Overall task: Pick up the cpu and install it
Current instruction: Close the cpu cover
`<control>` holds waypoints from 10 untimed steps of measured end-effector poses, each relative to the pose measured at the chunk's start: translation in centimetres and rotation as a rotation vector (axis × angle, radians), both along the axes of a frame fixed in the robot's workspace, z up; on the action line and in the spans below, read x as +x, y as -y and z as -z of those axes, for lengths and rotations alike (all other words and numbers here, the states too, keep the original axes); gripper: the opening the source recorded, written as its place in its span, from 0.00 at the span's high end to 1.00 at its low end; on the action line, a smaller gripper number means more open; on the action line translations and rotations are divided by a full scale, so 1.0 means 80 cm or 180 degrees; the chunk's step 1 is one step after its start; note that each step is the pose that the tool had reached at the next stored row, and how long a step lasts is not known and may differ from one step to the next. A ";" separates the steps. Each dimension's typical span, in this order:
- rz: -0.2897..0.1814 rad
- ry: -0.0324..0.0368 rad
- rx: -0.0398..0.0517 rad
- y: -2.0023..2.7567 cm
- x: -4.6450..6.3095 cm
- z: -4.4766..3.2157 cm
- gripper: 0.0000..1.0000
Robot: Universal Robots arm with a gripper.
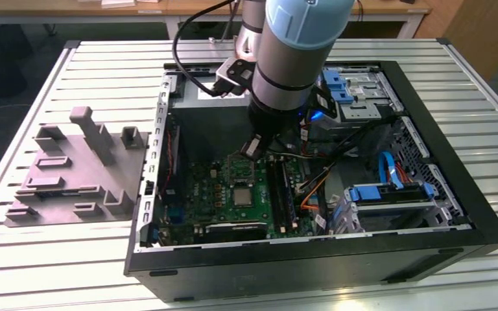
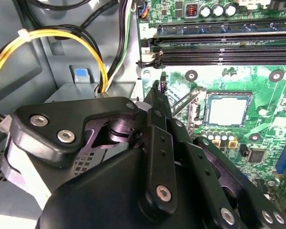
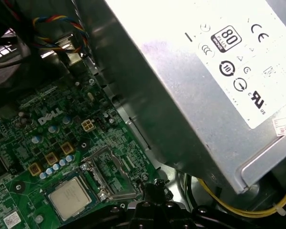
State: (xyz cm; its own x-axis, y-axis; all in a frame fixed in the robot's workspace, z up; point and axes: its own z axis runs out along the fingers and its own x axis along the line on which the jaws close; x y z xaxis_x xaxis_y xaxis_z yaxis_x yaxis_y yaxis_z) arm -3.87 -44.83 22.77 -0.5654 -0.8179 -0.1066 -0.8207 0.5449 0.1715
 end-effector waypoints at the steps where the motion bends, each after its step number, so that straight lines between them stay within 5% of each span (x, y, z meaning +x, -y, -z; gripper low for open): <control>1: -0.0017 0.0000 0.0000 0.0000 0.000 -0.0005 0.89; 7: -0.0151 0.0002 -0.0001 0.0001 -0.001 -0.0022 0.89; 10: -0.0171 0.0029 0.0004 0.0001 -0.002 -0.0022 0.89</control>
State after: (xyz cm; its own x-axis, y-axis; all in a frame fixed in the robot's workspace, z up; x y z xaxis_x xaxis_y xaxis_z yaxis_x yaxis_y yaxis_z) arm -4.00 -44.83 22.95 -0.5196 -0.8469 -0.1126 -0.8503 0.4998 0.1647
